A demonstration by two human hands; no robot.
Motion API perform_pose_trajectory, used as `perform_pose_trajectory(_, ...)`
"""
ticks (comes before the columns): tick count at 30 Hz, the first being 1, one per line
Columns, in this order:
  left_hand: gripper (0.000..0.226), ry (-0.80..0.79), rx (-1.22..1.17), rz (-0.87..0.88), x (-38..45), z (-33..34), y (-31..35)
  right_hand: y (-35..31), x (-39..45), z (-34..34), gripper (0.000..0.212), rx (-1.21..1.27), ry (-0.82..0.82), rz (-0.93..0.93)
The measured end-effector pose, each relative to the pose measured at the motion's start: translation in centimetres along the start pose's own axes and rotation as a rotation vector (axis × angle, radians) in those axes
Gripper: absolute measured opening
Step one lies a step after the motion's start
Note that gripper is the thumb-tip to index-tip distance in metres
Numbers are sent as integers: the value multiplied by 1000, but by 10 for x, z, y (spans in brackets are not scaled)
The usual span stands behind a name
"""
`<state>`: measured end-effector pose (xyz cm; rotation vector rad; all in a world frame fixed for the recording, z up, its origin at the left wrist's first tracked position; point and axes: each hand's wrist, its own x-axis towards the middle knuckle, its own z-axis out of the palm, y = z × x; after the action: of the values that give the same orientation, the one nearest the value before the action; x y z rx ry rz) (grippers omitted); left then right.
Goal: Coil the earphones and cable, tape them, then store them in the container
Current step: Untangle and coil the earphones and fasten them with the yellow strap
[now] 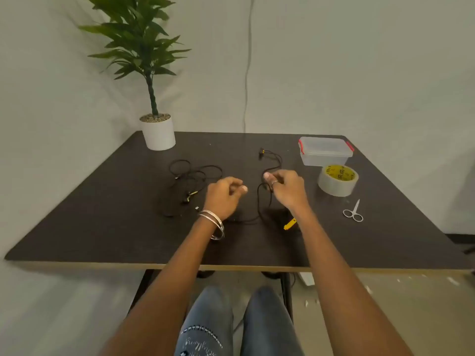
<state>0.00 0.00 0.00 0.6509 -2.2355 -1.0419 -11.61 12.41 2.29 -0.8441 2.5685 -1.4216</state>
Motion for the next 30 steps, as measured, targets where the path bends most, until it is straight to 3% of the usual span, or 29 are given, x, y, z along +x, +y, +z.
perform_pose_trajectory(2,27,-130,20,43,-6,6,6,4,-2,6,42,48,5,108)
perform_pose_trajectory(5,34,-307,94,84,-14,18,13,4,-6,16,29,91,-48,175)
perform_pose_trajectory(9,42,-278,29,68,-7,18,19,-6,4,8,27,390,-5,234)
perform_pose_trajectory(11,31,-284,-27,61,-4,12,21,-9,8,3,28,595,2,283)
perform_pose_trajectory(14,12,-258,-135,19,4,2,19,-17,12,-11,11,910,-22,322)
perform_pose_trajectory(18,19,-144,-357,-48,11,-16,20,-18,16,-30,24,1062,-129,214)
perform_pose_trajectory(20,21,-78,-448,-83,14,-25,21,-16,18,-32,23,937,-92,114)
perform_pose_trajectory(21,21,-37,-488,-105,15,-29,22,-12,20,-32,21,759,-32,50)
perform_pose_trajectory(24,23,115,-596,-209,22,-42,17,1,32,-34,7,-6,194,-156)
perform_pose_trajectory(26,25,231,-589,-276,28,-49,10,8,37,-38,22,-378,269,-201)
perform_pose_trajectory(28,23,278,-453,-302,31,-51,4,7,39,-39,28,-349,324,-197)
perform_pose_trajectory(30,14,212,-161,-257,32,-49,6,-9,36,-41,24,-14,254,-120)
